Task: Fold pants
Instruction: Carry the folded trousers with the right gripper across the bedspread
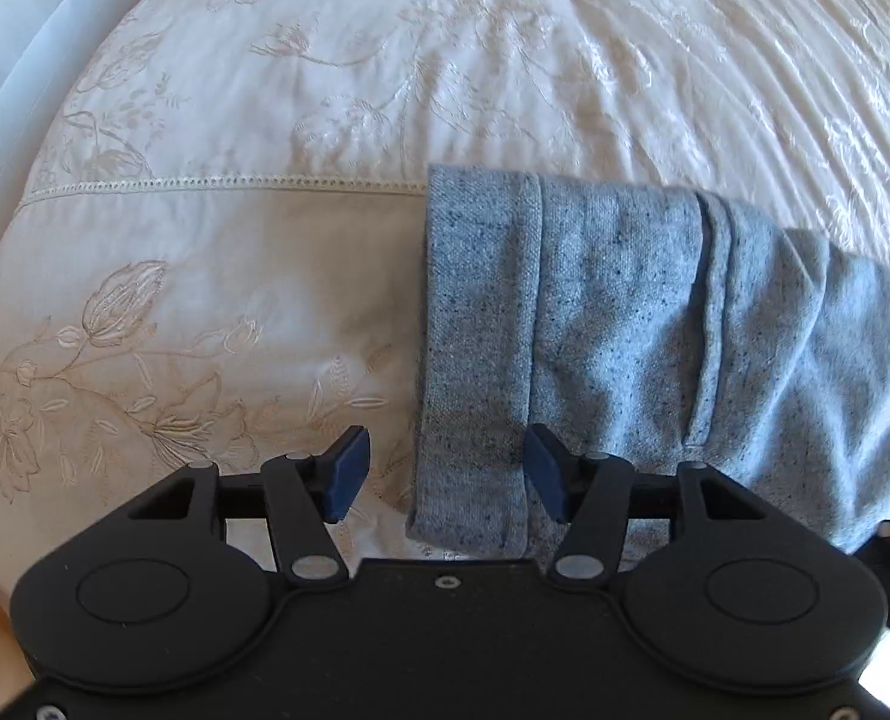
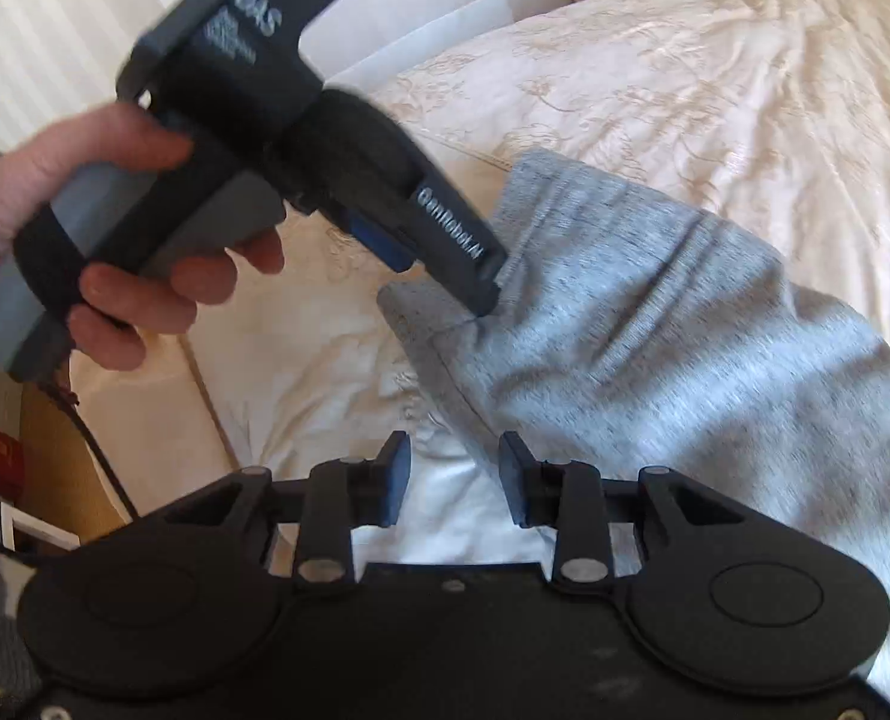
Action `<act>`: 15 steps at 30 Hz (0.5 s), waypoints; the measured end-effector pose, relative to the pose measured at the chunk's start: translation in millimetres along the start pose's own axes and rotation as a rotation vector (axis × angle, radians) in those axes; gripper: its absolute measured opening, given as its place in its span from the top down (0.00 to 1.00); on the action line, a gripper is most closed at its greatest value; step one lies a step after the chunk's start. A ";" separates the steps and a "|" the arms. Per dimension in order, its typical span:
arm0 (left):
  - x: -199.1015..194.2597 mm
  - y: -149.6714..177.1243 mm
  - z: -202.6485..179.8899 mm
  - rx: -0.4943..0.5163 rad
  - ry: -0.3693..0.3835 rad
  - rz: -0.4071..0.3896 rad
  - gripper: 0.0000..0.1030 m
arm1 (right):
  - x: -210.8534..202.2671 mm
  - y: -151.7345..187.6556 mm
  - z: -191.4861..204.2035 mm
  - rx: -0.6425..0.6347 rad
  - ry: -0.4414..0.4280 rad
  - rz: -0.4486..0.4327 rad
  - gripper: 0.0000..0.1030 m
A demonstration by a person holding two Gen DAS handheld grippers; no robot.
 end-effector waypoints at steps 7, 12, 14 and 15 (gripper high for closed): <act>17.7 -4.1 4.7 -0.127 -0.063 0.002 0.18 | -73.2 80.6 -98.1 0.634 0.174 -0.106 0.63; 17.6 -23.2 0.1 -0.075 -0.160 -0.025 0.47 | -102.3 122.5 -167.0 0.981 0.299 -0.224 0.63; 21.8 -29.5 -5.0 -0.006 -0.274 -0.027 0.50 | -101.5 133.5 -182.5 1.053 0.314 -0.247 0.63; 25.4 -32.1 -6.7 0.011 -0.280 -0.017 0.51 | -99.5 136.9 -188.5 1.084 0.311 -0.249 0.63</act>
Point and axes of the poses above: each gripper's, at about its wrist camera, not at the fingertips, and x roughly the way its jaws point, z to its left, y to its underside, the point moved 5 cm from there along x, roughly the way its jaws point, and after that the axes turned 4 degrees about z, right-handed, at the moved point
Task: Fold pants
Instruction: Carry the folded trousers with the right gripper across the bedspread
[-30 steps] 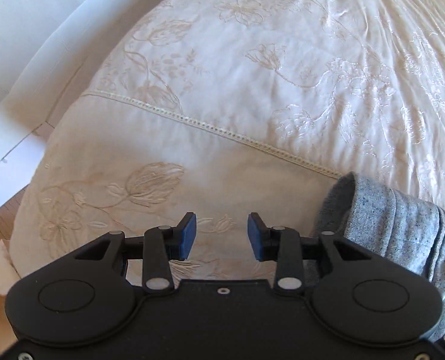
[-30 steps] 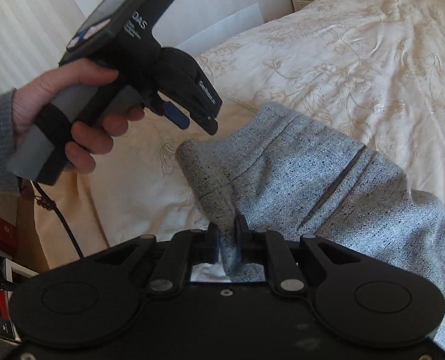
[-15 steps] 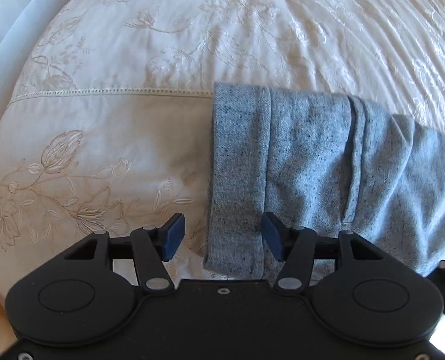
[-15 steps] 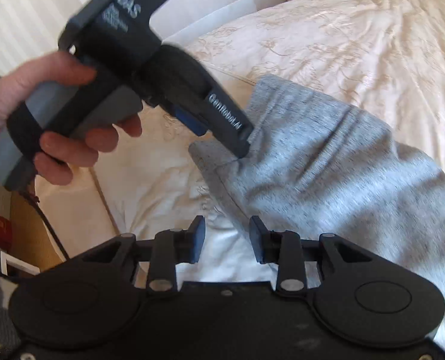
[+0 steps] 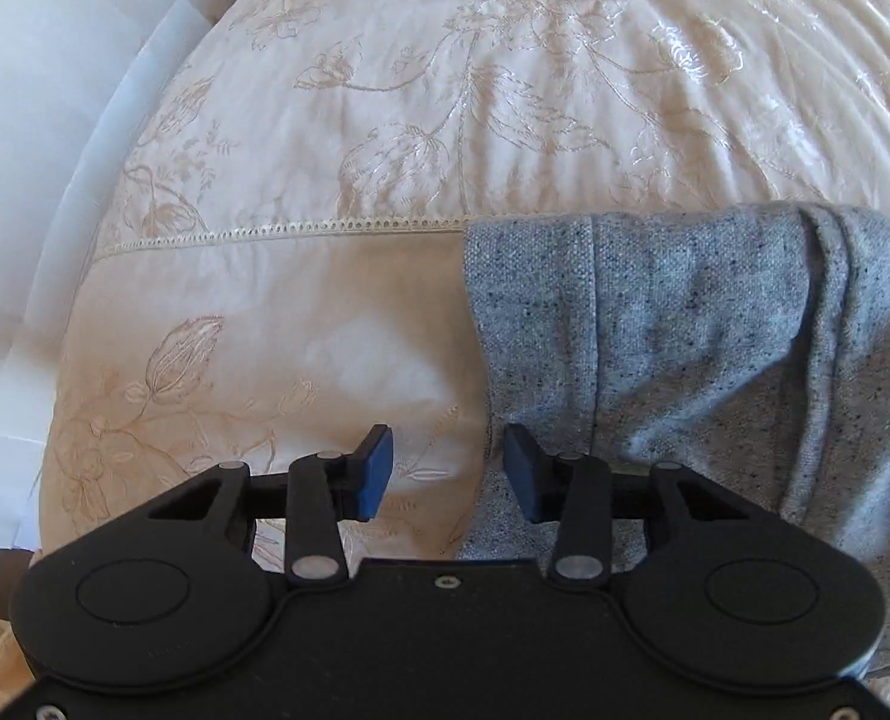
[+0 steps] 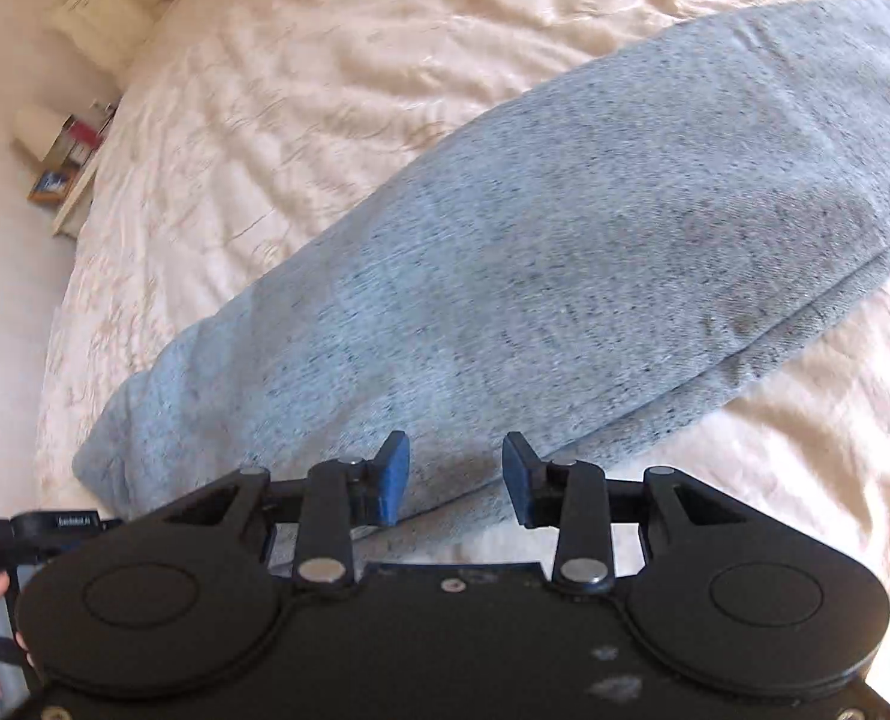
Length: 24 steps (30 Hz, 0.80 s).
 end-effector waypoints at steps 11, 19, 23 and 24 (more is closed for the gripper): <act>3.4 -0.5 1.5 0.019 0.012 0.009 0.47 | 10.2 5.3 -24.1 0.308 0.039 0.011 0.66; 4.3 -2.3 0.7 0.032 -0.002 0.011 0.47 | 14.2 -5.9 -29.3 0.464 -0.059 -0.041 0.96; 5.1 -2.4 3.2 0.023 0.003 0.016 0.47 | -15.0 -1.8 -15.2 0.364 -0.041 -0.072 0.96; 6.3 -3.1 4.0 0.021 0.004 0.018 0.46 | -17.7 1.7 -16.1 0.370 -0.029 -0.062 0.96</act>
Point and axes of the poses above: each gripper's, at about its wrist camera, not at the fingertips, and x roughly the way its jaws point, z to its left, y to its underside, the point moved 5 cm from there along x, roughly the way its jaws point, and after that the axes turned 4 degrees about z, right-handed, at the moved point
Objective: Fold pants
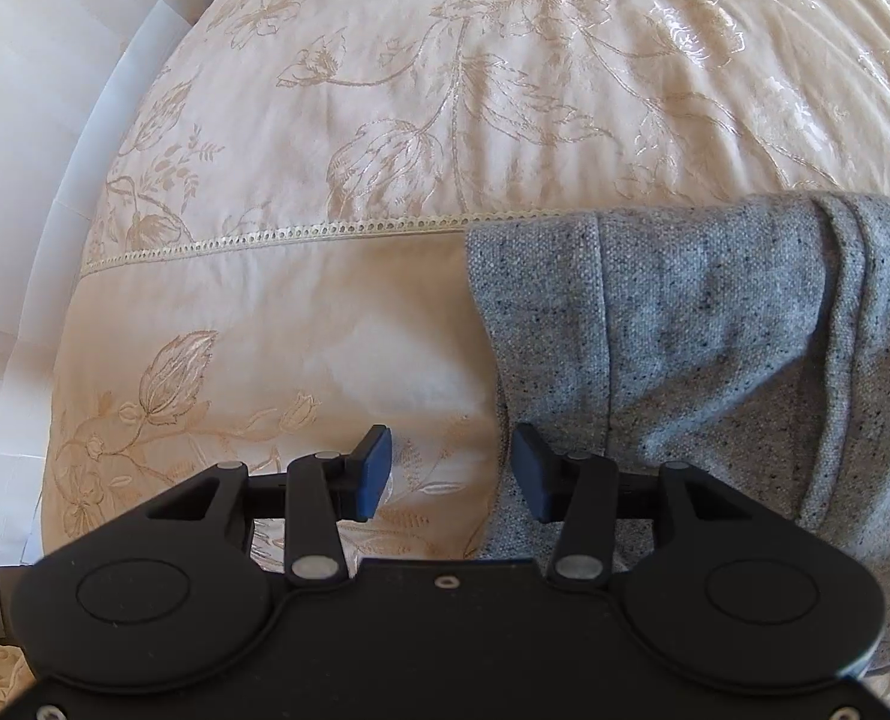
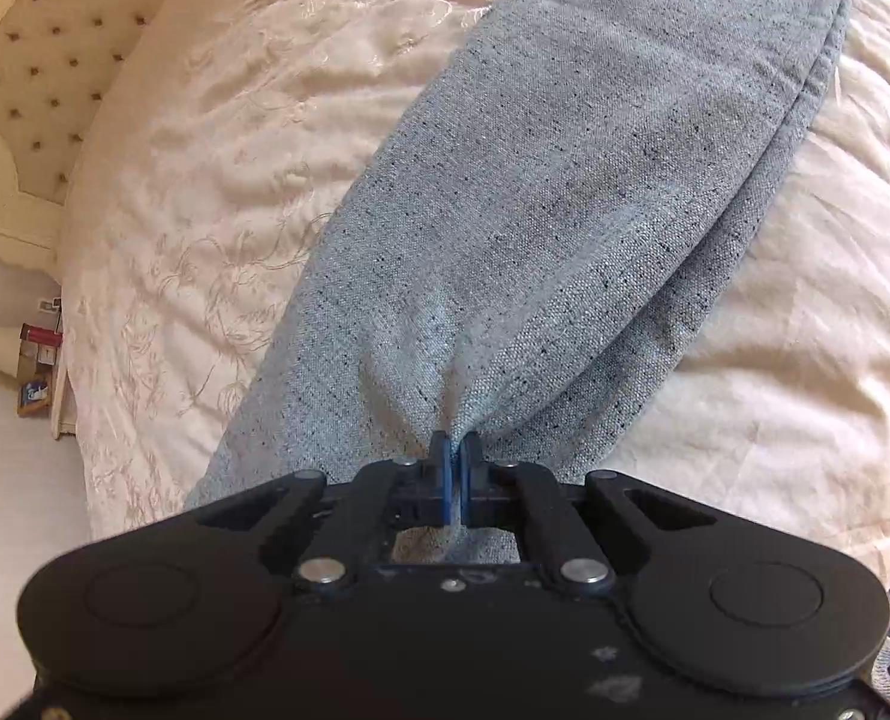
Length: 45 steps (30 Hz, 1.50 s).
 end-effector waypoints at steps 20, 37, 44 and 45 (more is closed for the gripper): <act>-104.5 -22.1 -101.1 -0.017 0.187 -0.107 0.46 | -8.3 -57.4 61.1 -0.574 0.035 0.020 0.69; -43.0 28.2 -194.4 -0.096 0.121 0.099 0.43 | 108.2 -171.1 106.8 -0.938 -0.135 0.616 0.65; -38.9 18.6 -199.1 -0.111 0.094 0.115 0.43 | 68.0 -119.6 76.3 -1.190 -0.221 0.731 0.65; -38.4 18.2 -199.8 -0.111 0.092 0.116 0.43 | 70.9 -116.2 74.3 -1.190 -0.211 0.737 0.65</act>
Point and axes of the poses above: each gripper's, at about its wrist camera, not at the fingertips, and x roughly the way its jaws point, z to its left, y to its underside, the point moved 5 cm from there along x, roughly the way its jaws point, and after that the axes turned 4 degrees about z, right-handed, at the moved point
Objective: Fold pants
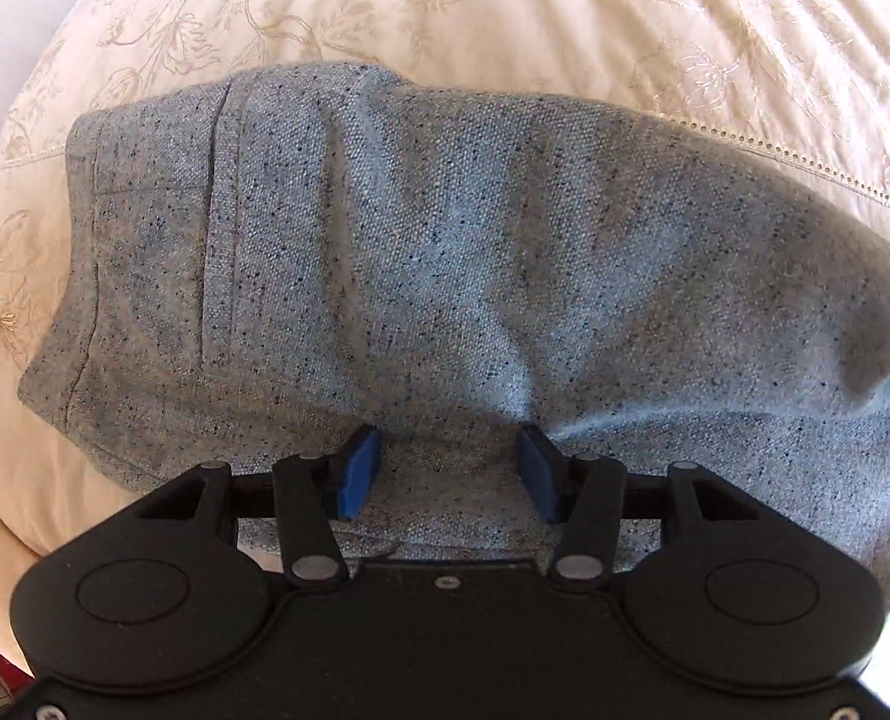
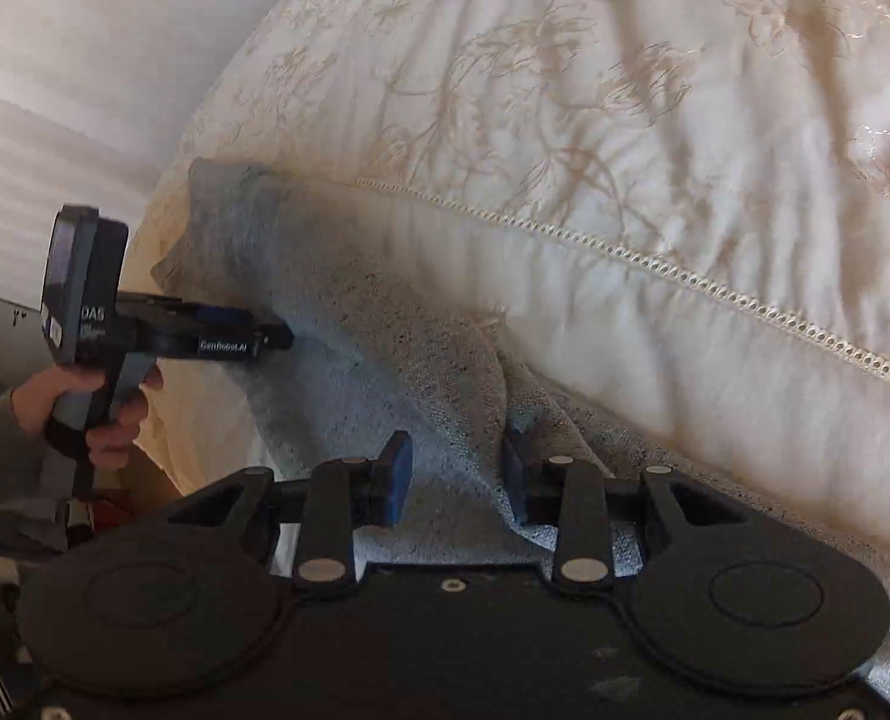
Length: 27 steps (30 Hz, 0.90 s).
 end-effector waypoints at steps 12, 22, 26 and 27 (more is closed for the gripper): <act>0.2 1.0 -2.3 0.025 0.027 -0.005 0.43 | 19.0 -47.7 -22.7 0.227 -0.206 -0.083 0.59; -0.5 6.9 13.8 0.021 0.039 -0.013 0.43 | -61.2 -66.1 56.6 -0.138 -0.055 -0.460 0.98; -0.8 6.7 15.2 0.024 0.036 -0.014 0.44 | -34.7 -64.5 50.4 -0.151 0.063 -0.337 0.90; -0.8 6.6 14.2 0.025 0.036 -0.014 0.43 | -32.5 -66.9 37.0 -0.092 0.060 -0.360 0.88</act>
Point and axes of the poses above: each gripper's, at about its wrist camera, not at the fingertips, and x roughly the way its jaws point, z to its left, y to its underside, the point moved 5 cm from there along x, roughly the way its jaws point, and after that the axes turned 4 degrees about z, right-handed, at the moved point
